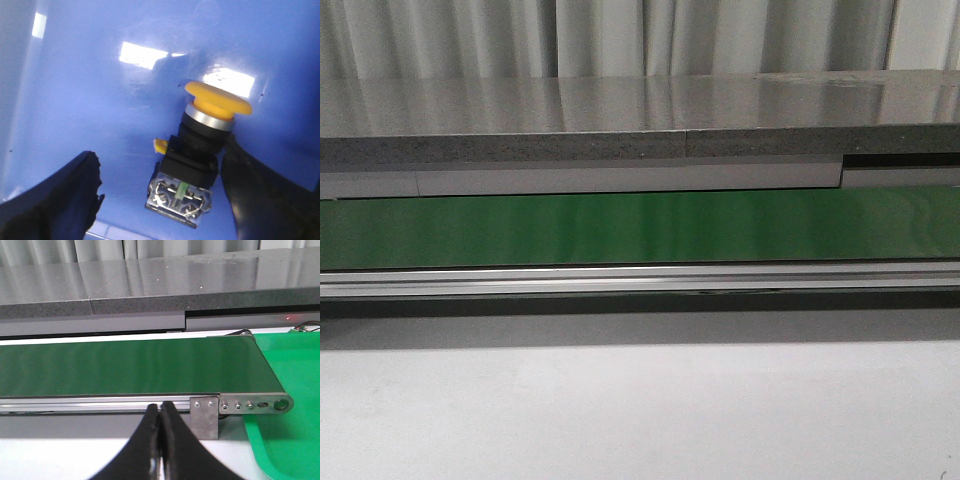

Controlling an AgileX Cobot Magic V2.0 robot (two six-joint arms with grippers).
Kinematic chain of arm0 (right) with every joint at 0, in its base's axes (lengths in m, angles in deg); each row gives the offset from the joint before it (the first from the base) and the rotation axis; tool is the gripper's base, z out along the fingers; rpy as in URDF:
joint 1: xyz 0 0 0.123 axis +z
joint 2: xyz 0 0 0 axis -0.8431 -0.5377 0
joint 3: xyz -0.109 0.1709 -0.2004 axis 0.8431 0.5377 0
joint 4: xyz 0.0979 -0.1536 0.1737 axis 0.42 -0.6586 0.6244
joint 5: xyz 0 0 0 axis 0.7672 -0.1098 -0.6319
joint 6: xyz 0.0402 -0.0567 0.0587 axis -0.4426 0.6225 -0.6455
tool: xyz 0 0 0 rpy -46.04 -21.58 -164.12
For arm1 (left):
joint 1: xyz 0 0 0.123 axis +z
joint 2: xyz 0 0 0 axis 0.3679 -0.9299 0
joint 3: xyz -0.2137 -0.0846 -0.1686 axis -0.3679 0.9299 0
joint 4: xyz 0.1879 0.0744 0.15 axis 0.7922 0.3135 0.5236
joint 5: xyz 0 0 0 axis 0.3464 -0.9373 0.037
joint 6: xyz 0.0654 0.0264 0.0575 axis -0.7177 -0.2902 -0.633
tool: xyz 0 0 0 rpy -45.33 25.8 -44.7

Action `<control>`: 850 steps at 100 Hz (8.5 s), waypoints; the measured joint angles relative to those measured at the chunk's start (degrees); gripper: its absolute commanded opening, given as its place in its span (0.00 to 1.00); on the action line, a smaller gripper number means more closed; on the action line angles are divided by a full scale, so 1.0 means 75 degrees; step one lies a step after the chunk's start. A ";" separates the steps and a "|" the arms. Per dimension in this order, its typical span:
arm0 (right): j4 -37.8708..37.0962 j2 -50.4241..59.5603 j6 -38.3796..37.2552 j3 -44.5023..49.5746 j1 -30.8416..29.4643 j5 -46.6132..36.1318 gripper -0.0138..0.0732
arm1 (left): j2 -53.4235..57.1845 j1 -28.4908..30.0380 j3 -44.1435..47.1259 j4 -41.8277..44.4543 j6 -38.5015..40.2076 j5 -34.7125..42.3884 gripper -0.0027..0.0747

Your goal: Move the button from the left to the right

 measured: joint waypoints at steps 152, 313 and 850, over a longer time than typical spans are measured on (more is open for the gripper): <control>0.0000 0.0000 0.0000 0.0000 0.0000 0.0000 0.08 | 0.0709 -0.0135 -0.0039 -0.0610 -0.0025 0.0545 0.25; 0.0000 0.0000 0.0000 0.0000 0.0000 0.0000 0.08 | 0.5186 -0.3426 0.2303 -0.1452 -0.0797 0.1980 0.84; 0.0939 -1.1489 0.0000 -0.8308 0.1155 0.3529 0.89 | 1.1367 -0.3474 0.7303 -0.1897 -0.0797 0.5156 0.01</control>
